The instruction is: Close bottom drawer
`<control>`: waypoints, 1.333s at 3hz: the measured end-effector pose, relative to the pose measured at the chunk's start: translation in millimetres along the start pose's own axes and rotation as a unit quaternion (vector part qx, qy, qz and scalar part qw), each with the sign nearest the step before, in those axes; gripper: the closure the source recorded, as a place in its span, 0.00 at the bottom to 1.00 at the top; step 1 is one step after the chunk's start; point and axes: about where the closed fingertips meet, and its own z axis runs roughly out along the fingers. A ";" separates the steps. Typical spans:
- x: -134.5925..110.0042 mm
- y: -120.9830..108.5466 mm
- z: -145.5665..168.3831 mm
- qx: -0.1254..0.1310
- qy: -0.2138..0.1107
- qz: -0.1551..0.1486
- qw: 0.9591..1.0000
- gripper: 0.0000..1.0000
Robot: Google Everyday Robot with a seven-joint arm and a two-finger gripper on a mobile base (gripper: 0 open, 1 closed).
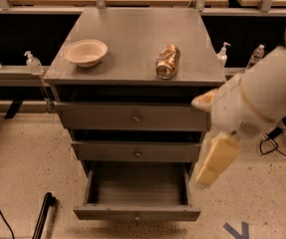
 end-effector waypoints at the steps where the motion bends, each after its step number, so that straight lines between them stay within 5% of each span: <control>1: 16.7 47.7 93.4 -0.110 -0.001 0.016 0.994 0.00; 2: 31.0 70.5 130.0 -0.163 0.009 0.023 0.986 0.00; 3: 29.8 65.6 138.0 -0.170 0.001 0.025 0.985 0.00; 4: 31.2 62.2 190.4 -0.203 -0.018 0.024 0.979 0.00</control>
Offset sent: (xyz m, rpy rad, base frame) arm -0.0338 0.0382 -0.1099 0.0320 0.2421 0.0844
